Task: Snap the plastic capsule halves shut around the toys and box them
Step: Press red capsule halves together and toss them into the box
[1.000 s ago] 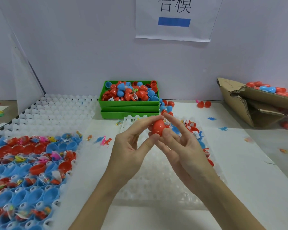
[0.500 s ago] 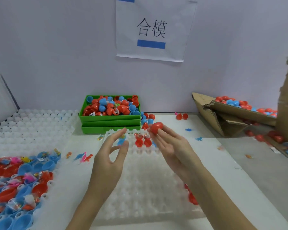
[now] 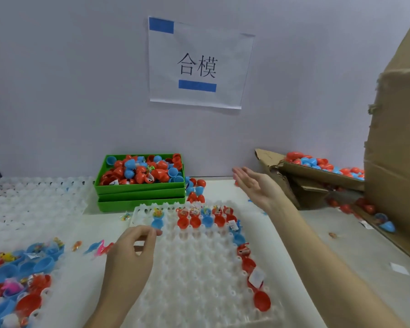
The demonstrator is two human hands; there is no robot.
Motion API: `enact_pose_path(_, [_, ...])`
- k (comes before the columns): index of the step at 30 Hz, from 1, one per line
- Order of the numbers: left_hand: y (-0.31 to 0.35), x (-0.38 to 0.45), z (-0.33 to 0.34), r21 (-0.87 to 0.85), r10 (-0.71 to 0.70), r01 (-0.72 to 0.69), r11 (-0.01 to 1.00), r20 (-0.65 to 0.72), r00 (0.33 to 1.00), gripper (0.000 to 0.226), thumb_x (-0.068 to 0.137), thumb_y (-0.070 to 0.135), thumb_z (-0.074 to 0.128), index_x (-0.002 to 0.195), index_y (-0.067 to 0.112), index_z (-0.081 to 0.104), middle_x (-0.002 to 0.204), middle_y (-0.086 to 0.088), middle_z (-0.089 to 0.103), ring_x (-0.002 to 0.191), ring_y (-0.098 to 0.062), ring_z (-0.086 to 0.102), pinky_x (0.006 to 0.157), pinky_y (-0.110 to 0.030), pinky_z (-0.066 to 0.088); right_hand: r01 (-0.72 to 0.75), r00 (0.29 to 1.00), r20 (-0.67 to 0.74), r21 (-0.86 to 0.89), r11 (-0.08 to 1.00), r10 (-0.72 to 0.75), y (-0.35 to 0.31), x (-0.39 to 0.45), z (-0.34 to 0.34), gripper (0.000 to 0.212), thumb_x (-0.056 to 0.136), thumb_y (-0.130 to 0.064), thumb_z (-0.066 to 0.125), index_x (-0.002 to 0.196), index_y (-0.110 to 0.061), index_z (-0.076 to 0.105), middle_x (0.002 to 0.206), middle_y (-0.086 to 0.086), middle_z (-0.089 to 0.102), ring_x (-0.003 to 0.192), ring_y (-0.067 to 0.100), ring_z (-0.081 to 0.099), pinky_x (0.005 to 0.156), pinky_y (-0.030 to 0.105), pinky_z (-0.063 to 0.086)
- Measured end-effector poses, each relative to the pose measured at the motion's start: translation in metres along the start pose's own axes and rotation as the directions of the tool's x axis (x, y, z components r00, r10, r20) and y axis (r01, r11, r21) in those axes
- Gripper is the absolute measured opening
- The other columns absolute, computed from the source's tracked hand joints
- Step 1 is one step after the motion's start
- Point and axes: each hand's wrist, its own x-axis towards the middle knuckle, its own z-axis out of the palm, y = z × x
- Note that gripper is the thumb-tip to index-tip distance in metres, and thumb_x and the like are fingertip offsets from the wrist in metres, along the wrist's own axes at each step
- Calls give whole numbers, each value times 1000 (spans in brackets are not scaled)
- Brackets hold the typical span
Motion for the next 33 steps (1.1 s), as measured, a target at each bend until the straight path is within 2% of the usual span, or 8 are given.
enact_pose_path(2, [-2,-2,2,85,32,-35,996,38,999,16,102,14,64,94,24,74,99,14,70,91,-2,66,71,-12,47,-5,999,45,-59,998,8,19,-23,-4,33,107,0,47,139,2,53,128,21,69,116,32,70,92,36,60])
enact_pose_path(5, [-3,-5,4,219,89,-109,970,100,991,10,102,15,64,102,21,73,102,13,66,100,-11,62,86,-28,51,15,997,81,-274,962,7,43,-56,-8,19,105,-6,55,121,-5,66,107,12,79,100,27,77,74,30,63])
enact_pose_path(9, [-7,-9,6,367,157,-209,906,166,973,11,105,23,58,110,26,68,112,16,59,110,-4,51,98,-22,46,90,990,139,-422,902,-34,60,-83,-8,19,105,-7,56,115,-4,72,101,16,78,92,26,78,73,26,62])
enact_pose_path(12, [-7,-8,8,425,218,-313,849,257,941,24,107,27,55,126,23,69,133,15,58,128,-3,45,107,-15,31,122,986,157,-491,863,-50,67,-92,-5,21,105,-7,54,112,-3,74,93,15,76,80,22,75,69,24,60])
enact_pose_path(17, [-4,0,27,442,225,-448,777,470,854,39,111,41,40,148,35,49,160,19,36,145,-4,25,119,-25,22,116,988,151,-527,842,-41,73,-95,0,22,106,-8,54,109,-6,75,86,10,76,73,18,74,67,24,59])
enact_pose_path(25, [5,22,48,541,222,-473,695,465,857,32,112,43,33,128,24,54,130,9,56,125,-15,41,106,-33,29,122,990,126,-552,825,-62,69,-93,-5,23,106,-8,54,108,-6,76,88,10,77,76,19,73,69,25,60])
enact_pose_path(30, [10,15,33,372,436,-535,758,321,841,7,101,22,68,105,16,71,106,4,68,101,-16,61,92,-28,46,148,988,132,-618,773,-83,73,-94,-5,22,106,-6,54,111,-7,75,92,11,77,78,20,75,70,24,60])
enact_pose_path(33, [10,2,23,346,465,-543,765,287,837,10,91,24,80,93,19,72,95,7,69,93,-13,62,86,-25,51,218,974,208,-779,588,-85,83,-96,-2,24,106,-11,55,127,-16,67,108,4,76,90,13,76,75,22,61])
